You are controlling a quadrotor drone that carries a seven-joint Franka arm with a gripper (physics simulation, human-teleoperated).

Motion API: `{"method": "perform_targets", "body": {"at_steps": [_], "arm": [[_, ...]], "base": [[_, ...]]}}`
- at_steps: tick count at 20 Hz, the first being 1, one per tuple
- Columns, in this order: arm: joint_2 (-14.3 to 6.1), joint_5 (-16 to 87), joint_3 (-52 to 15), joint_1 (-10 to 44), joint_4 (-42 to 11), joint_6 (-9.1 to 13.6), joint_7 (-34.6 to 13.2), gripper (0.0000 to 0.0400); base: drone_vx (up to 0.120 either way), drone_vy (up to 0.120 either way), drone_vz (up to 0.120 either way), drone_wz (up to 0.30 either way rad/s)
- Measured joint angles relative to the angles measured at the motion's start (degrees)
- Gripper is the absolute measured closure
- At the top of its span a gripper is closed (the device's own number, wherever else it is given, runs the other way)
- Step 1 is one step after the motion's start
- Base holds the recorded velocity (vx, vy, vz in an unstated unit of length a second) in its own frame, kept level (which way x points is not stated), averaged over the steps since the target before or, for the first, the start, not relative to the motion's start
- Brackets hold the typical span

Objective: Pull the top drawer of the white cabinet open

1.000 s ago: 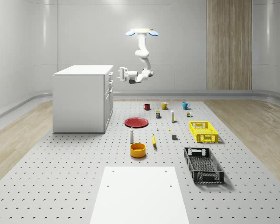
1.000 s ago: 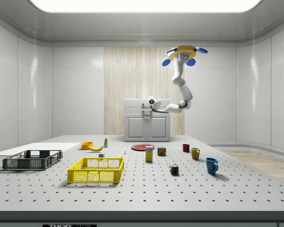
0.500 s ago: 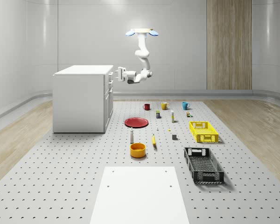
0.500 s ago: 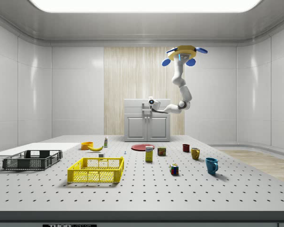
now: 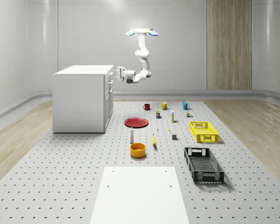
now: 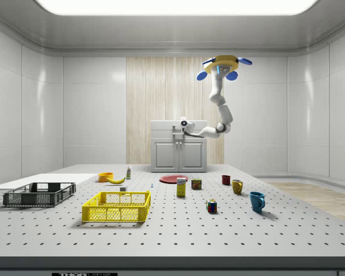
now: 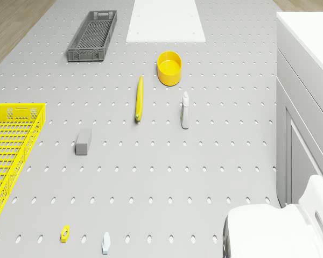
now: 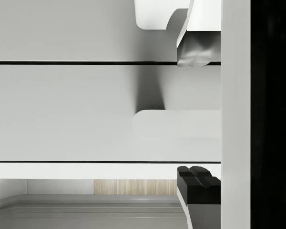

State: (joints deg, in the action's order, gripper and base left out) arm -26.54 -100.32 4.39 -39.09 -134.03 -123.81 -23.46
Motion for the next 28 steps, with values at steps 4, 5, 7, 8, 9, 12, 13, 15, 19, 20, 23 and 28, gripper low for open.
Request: {"method": "perform_targets", "body": {"at_steps": [4,5,7,8,9,12,13,15,19,20,23,28], "arm": [[1.0,-1.1,-1.6,0.9,0.8,-0.3,0.3,0.0095],[1.2,-1.3,-2.0,1.1,0.9,-0.2,0.4,0.0095],[1.9,-1.4,-2.4,1.7,1.5,0.1,0.5,0.0095],[2.3,-1.5,-2.5,2.0,1.8,0.3,0.5,0.0095],[2.6,-1.5,-2.7,2.3,2.1,0.4,0.5,0.0095],[3.5,-1.6,-3.2,3.3,2.8,1.0,0.5,0.0095],[3.7,-1.6,-3.3,3.6,3.0,1.2,0.5,0.0095],[4.1,-1.6,-3.7,4.2,3.4,1.5,0.5,0.0095],[5.1,-2.2,-4.9,5.0,4.3,1.3,0.6,0.0095],[5.3,-2.4,-5.2,5.2,4.5,1.2,0.7,0.0095],[5.8,-2.8,-6.1,5.7,5.0,1.1,0.7,0.0095],[6.2,-3.1,-7.2,6.8,5.3,1.2,0.7,0.0095]], "base": [[0.0,0.0,0.0,0.0],[0.0,0.0,0.0,0.0],[0.0,0.0,0.0,0.0],[0.0,0.0,0.0,0.0],[0.0,0.0,0.0,0.0],[0.0,0.0,0.0,0.0],[0.0,0.0,0.0,0.0],[0.0,0.0,0.0,0.0],[0.0,0.0,0.0,0.0],[0.0,0.0,0.0,0.0],[0.0,0.0,0.0,0.0],[0.0,0.0,0.0,0.0]]}}
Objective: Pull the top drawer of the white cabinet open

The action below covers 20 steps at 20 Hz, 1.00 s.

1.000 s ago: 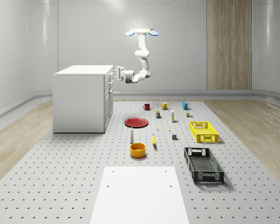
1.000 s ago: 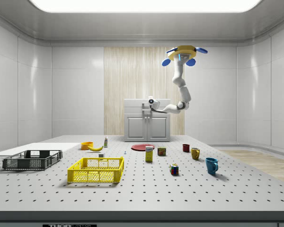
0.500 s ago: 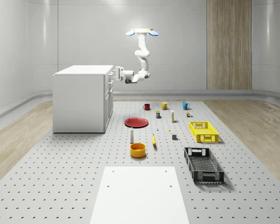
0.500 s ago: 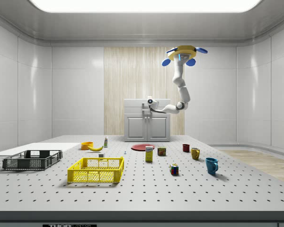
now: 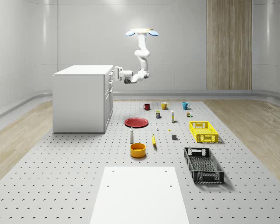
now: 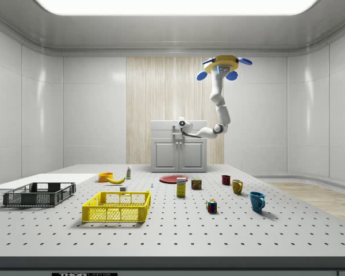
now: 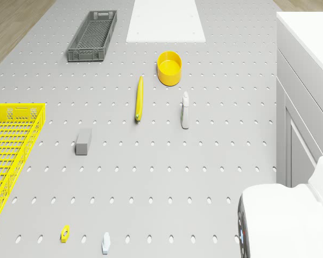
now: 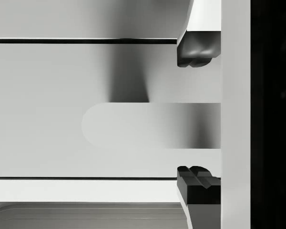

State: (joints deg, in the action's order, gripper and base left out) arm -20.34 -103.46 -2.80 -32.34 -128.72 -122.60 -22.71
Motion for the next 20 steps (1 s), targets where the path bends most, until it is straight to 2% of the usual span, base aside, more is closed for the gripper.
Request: {"method": "perform_targets", "body": {"at_steps": [10,12,14,16,18,19,20], "arm": [[0.4,-0.6,-1.9,1.9,0.4,0.2,0.0,0.0095],[0.4,-0.7,-2.3,2.2,0.4,0.3,0.0,0.0174],[0.4,-0.8,-2.6,2.5,0.5,0.3,0.0,0.0221],[0.5,-0.8,-2.9,2.9,0.5,0.4,-0.1,0.025],[0.4,-0.4,-3.2,3.3,0.6,0.4,-0.9,0.0249],[0.7,-1.1,-3.3,3.3,0.3,0.6,1.9,0.0257],[0.7,-1.4,-3.3,3.3,0.2,0.6,2.2,0.0265]], "base": [[0.0,0.0,0.0,0.0],[0.0,0.0,0.0,0.0],[0.0,0.0,0.0,0.0],[0.0,0.0,0.0,0.0],[0.0,0.0,0.0,0.0],[0.0,0.0,0.0,0.0],[0.0,0.0,0.0,0.0]]}}
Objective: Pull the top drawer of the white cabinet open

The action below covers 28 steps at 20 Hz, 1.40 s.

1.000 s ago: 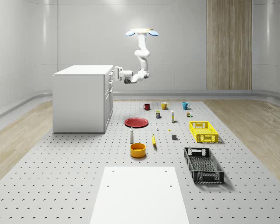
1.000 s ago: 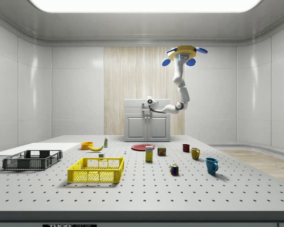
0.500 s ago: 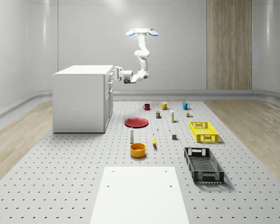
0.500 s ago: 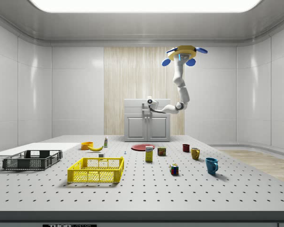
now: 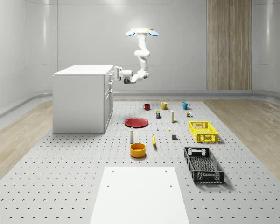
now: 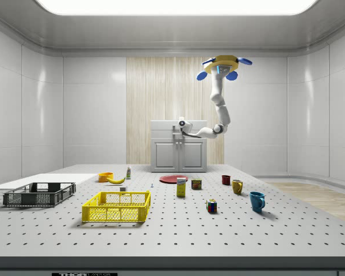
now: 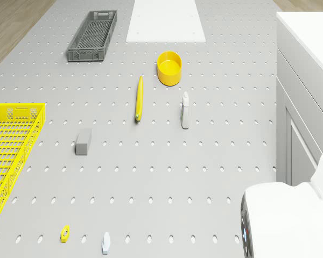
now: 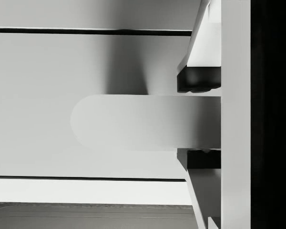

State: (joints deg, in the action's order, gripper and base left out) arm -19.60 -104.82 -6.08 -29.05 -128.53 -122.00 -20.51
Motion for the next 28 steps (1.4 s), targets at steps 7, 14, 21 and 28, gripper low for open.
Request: {"method": "perform_targets", "body": {"at_steps": [7,14,21,28], "arm": [[-0.6,0.4,-0.3,1.0,-0.4,0.6,-1.1,0.0279],[-1.7,2.7,-0.5,2.3,-0.6,1.4,-3.7,0.0227],[-2.9,1.8,0.3,3.1,-2.6,2.9,-1.2,0.0263],[-5.5,7.5,1.8,4.8,-3.0,5.1,-7.1,0.0194]], "base": [[0.0,0.0,0.0,0.0],[0.0,0.0,0.0,0.0],[0.0,0.0,0.0,0.0],[0.0,0.0,0.0,0.0]]}}
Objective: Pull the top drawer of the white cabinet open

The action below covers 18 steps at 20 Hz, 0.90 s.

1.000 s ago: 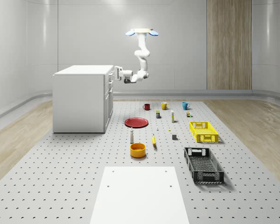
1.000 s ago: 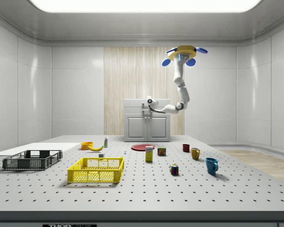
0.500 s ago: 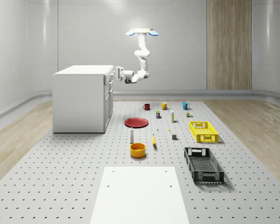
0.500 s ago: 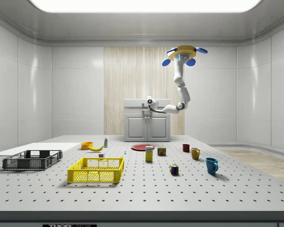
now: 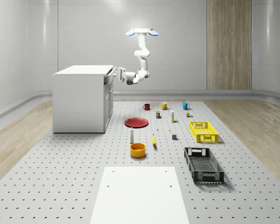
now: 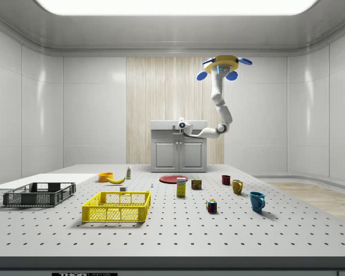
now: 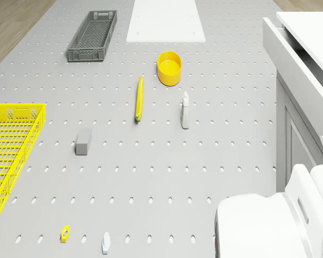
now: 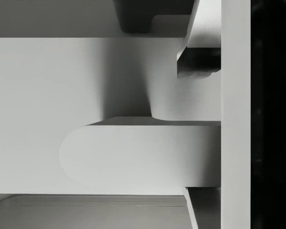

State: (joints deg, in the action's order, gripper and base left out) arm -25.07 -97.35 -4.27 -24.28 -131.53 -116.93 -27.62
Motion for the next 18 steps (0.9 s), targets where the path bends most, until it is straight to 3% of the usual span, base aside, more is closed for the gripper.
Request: {"method": "perform_targets", "body": {"at_steps": [1,2,3,4,7,11,12,15,18], "arm": [[0.1,-0.9,0.3,0.1,-0.7,0.6,2.7,0.0207],[-0.2,-1.1,0.4,0.3,-1.0,0.8,1.7,0.0224],[-0.8,0.0,0.4,0.6,-0.8,1.0,-1.7,0.018],[-0.8,0.4,0.8,0.8,-1.2,1.6,1.0,0.0195],[-1.6,-0.1,2.0,1.1,-2.5,3.0,2.0,0.0247],[-3.0,0.8,3.7,1.7,-4.1,5.0,1.0,0.0258],[-4.0,3.4,4.3,2.1,-3.8,5.6,-0.3,0.0206],[-3.9,2.8,5.8,2.4,-5.5,7.1,4.6,0.0241],[-4.8,3.3,7.1,2.8,-6.2,8.4,3.6,0.0269]], "base": [[0.0,0.0,0.0,0.0],[0.0,0.0,0.0,0.0],[0.0,0.0,0.0,0.0],[0.0,0.0,0.0,0.0],[0.0,0.0,0.0,0.0],[0.0,0.0,0.0,0.0],[0.0,0.0,0.0,0.0],[0.0,0.0,0.0,0.0],[0.0,0.027,0.0,0.0]]}}
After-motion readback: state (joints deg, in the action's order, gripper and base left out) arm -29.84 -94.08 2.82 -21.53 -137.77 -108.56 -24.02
